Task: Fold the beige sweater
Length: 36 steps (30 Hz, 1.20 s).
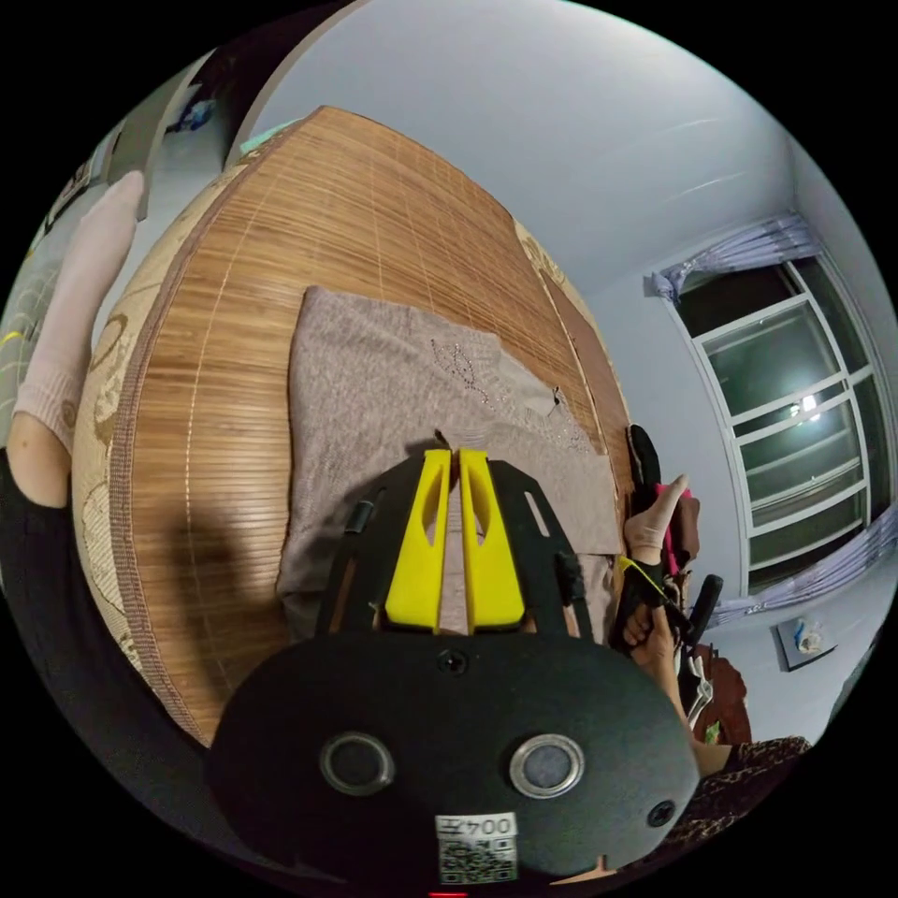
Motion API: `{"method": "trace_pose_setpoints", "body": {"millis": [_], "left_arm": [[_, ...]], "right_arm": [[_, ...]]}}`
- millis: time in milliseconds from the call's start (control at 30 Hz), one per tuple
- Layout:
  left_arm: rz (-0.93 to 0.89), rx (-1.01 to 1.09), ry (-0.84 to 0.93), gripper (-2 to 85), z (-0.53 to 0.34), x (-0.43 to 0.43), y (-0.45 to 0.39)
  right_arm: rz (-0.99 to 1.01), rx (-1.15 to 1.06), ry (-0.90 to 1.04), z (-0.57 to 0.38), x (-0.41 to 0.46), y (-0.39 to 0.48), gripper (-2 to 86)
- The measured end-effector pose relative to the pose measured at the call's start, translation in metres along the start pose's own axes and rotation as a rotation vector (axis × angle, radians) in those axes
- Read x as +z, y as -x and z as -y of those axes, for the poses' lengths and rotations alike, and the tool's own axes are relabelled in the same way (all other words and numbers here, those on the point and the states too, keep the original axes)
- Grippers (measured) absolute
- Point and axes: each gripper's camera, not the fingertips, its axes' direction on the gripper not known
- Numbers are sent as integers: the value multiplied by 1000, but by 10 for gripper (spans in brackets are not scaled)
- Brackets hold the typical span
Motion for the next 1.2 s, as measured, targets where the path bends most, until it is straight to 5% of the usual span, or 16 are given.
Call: {"method": "trace_pose_setpoints", "body": {"millis": [400, 933, 1200], "left_arm": [[-46, -14, -102, 22, -28, -41, 20], [-107, -18, -129, 22, -37, -81, 13], [-100, -14, -132, 24, -41, -94, 4]], "right_arm": [[-247, -127, -18, 17, 27, 40, 8], [4, 174, 16, 35, -15, -47, 101], [53, 218, 50, 47, -48, -75, 78]]}}
